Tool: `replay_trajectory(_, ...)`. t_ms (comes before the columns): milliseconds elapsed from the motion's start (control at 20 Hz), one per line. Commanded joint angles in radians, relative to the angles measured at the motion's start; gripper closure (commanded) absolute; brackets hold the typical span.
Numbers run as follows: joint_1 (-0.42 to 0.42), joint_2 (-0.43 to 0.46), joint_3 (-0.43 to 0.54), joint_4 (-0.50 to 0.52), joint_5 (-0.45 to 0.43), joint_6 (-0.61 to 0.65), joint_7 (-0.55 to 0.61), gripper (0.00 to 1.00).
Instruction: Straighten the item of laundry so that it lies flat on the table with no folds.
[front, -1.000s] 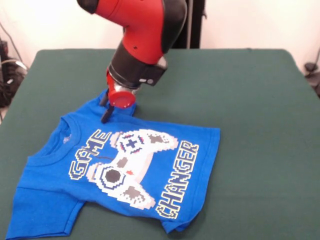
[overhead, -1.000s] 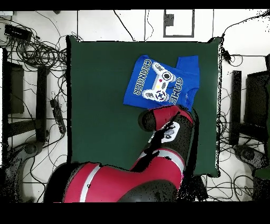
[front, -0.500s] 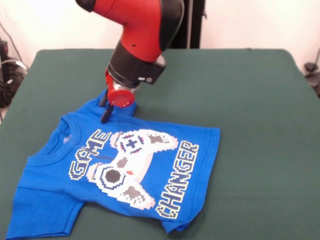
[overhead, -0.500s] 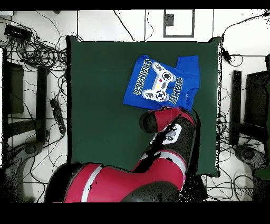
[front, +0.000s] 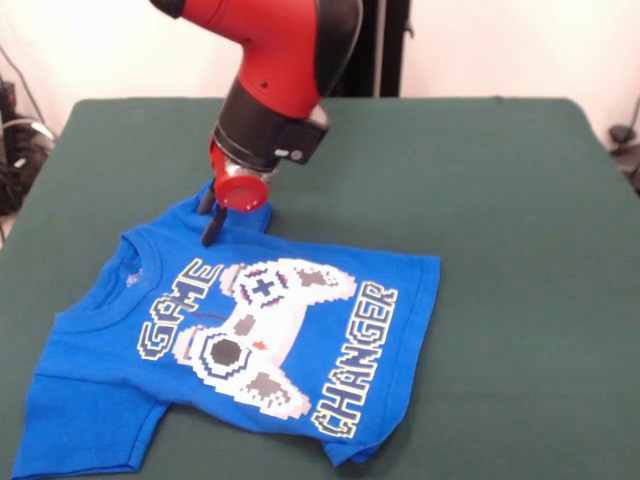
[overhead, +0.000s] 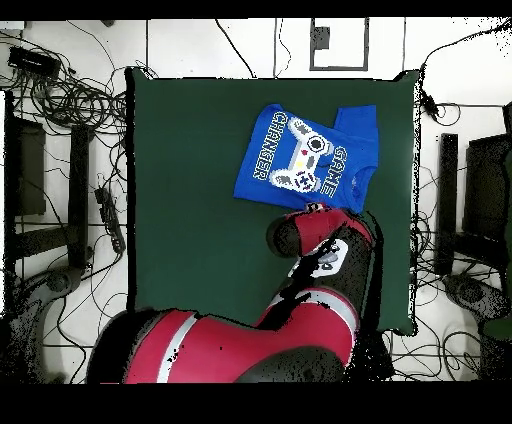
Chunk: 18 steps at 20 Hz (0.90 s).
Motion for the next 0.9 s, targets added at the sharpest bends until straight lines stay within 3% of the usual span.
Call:
replay_trajectory(50,-0.01,0.098,0.184,0.167,0.012,-0.109,-0.005,0.0)
replay_trajectory(450,-0.061,0.078,0.221,0.23,-0.024,-0.149,-0.058,0.0)
replay_trajectory(900,-0.023,0.081,0.185,0.261,-0.014,-0.144,-0.035,0.0)
